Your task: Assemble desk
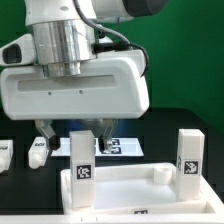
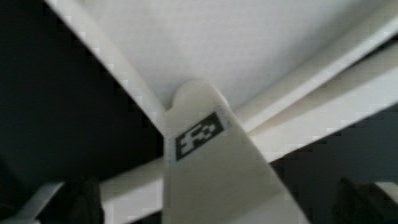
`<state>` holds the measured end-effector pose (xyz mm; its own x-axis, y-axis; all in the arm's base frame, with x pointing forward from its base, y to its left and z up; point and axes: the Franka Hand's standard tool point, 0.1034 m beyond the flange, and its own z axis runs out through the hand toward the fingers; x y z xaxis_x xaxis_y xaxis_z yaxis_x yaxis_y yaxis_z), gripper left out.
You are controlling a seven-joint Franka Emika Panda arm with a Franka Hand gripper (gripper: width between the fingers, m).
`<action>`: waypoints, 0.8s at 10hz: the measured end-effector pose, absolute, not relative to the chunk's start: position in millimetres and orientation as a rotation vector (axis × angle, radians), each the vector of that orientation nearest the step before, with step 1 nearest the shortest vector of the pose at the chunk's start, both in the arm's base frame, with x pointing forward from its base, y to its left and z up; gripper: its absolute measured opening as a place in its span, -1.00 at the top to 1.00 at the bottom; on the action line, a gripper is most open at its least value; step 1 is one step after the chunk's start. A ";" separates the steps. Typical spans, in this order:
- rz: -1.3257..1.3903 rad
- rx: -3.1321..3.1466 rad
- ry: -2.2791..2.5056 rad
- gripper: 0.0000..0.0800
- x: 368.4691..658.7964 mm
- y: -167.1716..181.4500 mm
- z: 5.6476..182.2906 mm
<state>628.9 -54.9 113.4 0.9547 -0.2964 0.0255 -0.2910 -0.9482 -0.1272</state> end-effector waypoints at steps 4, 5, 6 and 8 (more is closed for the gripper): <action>-0.056 -2.963 0.569 -0.28 628.3 -55.3 111.8; -0.047 -2.927 0.720 0.22 628.4 -55.1 111.7; -0.038 -2.893 0.843 0.29 628.4 -55.1 111.6; -0.016 -2.768 1.200 0.29 630.2 -54.5 111.4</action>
Offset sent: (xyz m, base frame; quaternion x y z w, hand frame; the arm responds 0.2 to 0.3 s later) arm 0.0000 0.0000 0.0000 0.0000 0.0000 0.0650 0.9979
